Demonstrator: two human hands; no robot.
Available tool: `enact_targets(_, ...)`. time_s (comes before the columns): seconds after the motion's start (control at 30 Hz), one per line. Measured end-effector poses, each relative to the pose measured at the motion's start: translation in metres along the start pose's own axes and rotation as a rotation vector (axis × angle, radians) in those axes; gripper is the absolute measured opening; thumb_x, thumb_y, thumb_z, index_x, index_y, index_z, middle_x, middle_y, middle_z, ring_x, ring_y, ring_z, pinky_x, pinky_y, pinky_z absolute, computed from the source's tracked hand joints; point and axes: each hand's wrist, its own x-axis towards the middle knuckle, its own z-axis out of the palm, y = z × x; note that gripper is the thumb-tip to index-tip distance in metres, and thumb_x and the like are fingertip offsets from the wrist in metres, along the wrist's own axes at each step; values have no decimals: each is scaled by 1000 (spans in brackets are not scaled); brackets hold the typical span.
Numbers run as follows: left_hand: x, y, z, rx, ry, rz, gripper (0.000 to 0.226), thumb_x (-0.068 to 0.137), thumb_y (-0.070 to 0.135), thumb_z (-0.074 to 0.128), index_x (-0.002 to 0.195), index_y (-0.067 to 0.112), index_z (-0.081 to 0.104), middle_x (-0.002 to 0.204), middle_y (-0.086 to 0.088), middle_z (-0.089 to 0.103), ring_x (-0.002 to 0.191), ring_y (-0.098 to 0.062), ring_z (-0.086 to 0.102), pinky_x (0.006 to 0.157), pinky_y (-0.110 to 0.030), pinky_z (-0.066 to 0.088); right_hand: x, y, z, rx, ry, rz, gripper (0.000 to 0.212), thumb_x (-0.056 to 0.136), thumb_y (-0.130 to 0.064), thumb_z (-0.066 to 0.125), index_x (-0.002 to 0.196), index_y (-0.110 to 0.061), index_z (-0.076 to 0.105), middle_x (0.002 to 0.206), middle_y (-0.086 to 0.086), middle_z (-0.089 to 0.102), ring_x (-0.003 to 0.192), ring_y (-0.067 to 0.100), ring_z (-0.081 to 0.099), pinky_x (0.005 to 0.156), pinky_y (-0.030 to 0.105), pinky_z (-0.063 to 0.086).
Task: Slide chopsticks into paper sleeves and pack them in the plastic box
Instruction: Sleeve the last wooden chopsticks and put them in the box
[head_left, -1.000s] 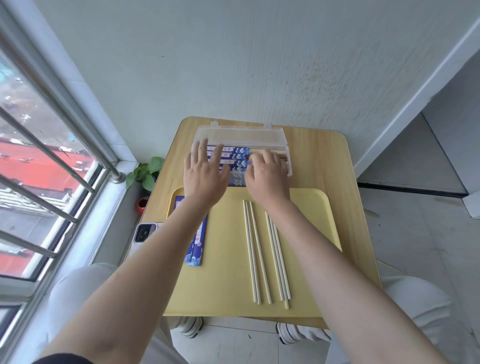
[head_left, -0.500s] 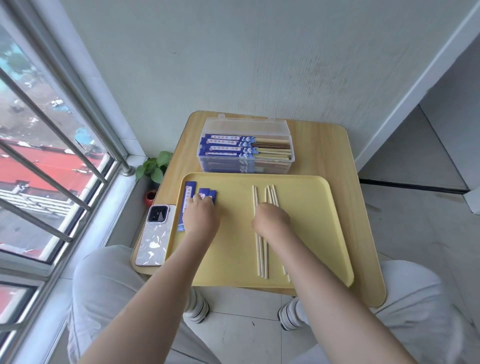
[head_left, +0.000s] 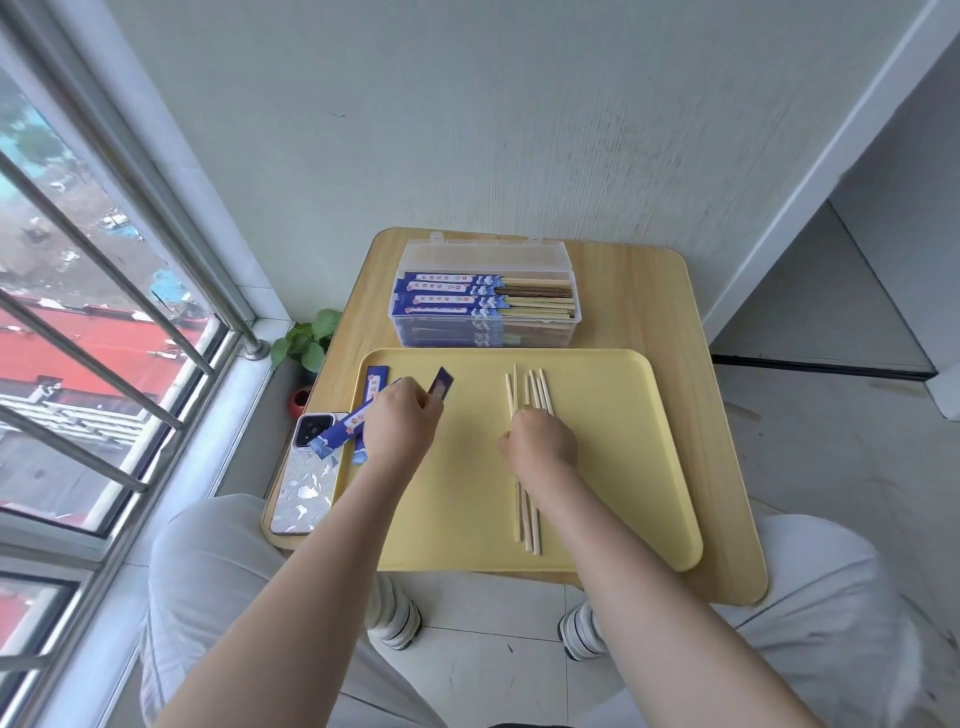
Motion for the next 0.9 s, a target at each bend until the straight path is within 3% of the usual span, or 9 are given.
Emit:
enact_targets(0.13, -12, 17, -5, -846, -288, -365, 11, 101, 13, 41, 102, 6, 49, 84, -15, 72, 59, -29, 71, 58, -36, 58, -2, 3, -5, 97, 39, 2, 25, 99, -17, 47, 118, -6, 60, 116, 12, 67, 107, 33, 65, 73, 30, 44)
enact_targets(0.27, -20, 16, -4, -1300, -458, -618, 10, 97, 9, 43, 87, 10, 45, 64, -6, 56, 42, -16, 48, 46, -24, 44, -6, 8, -15, 301, 170, -74, 19, 102, -18, 39, 108, -7, 53, 101, 17, 66, 92, 37, 63, 66, 35, 37)
enact_targets(0.37, -23, 16, 0, -1486, -514, -747, 22, 99, 21, 51, 79, 16, 44, 55, 4, 38, 38, -9, 28, 38, -19, 34, -10, 9, -20, 624, 130, -160, 17, 106, -24, 37, 97, -13, 47, 86, 7, 61, 78, 32, 57, 64, 37, 39)
enact_targets(0.5, -22, 22, 3, -1568, -365, -841, 33, 97, 25, 59, 72, 17, 40, 49, 7, 29, 35, -9, 22, 36, -19, 27, -17, 5, -23, 760, -148, -160, 35, 98, -42, 55, 92, -9, 62, 74, -1, 55, 61, 16, 47, 60, 28, 36)
enact_targets(0.57, -20, 27, -1, -1635, -257, -863, 34, 99, 23, 55, 71, 17, 38, 48, 6, 29, 35, -10, 25, 42, -21, 33, -23, 6, -25, 789, -323, -118, 37, 90, -51, 64, 83, -15, 61, 73, -1, 60, 55, 11, 45, 53, 26, 34)
enact_targets(0.63, -17, 30, -3, -1736, -175, -885, 30, 102, 22, 51, 75, 14, 41, 53, 1, 37, 41, -14, 38, 53, -26, 43, -28, 7, -25, 842, -405, -114, 28, 90, -47, 67, 84, -19, 63, 77, 0, 70, 49, 4, 43, 50, 24, 32)
enact_targets(0.7, -15, 32, -2, -1771, -141, -876, 23, 105, 23, 47, 86, 10, 45, 64, -5, 51, 56, -21, 54, 63, -34, 51, -29, 7, -24, 898, -365, -101, 17, 93, -35, 65, 91, -18, 65, 80, 1, 75, 50, 2, 44, 47, 23, 31)
enact_targets(0.8, -21, 33, -2, -1612, -260, -773, 22, 107, 24, 43, 97, 6, 48, 86, -15, 67, 80, -28, 68, 74, -39, 55, -23, 8, -23, 941, -177, -43, 10, 94, -25, 60, 91, -16, 65, 79, 2, 76, 52, 8, 45, 44, 21, 32)
enact_targets(0.9, -35, 37, -8, -1005, -445, -603, 31, 99, 32, 53, 87, 5, 62, 82, -11, 72, 74, -27, 69, 75, -38, 57, -14, 15, -24, 980, 53, 24, 14, 94, -20, 57, 85, -14, 65, 73, 1, 74, 40, 2, 42, 40, 19, 33)
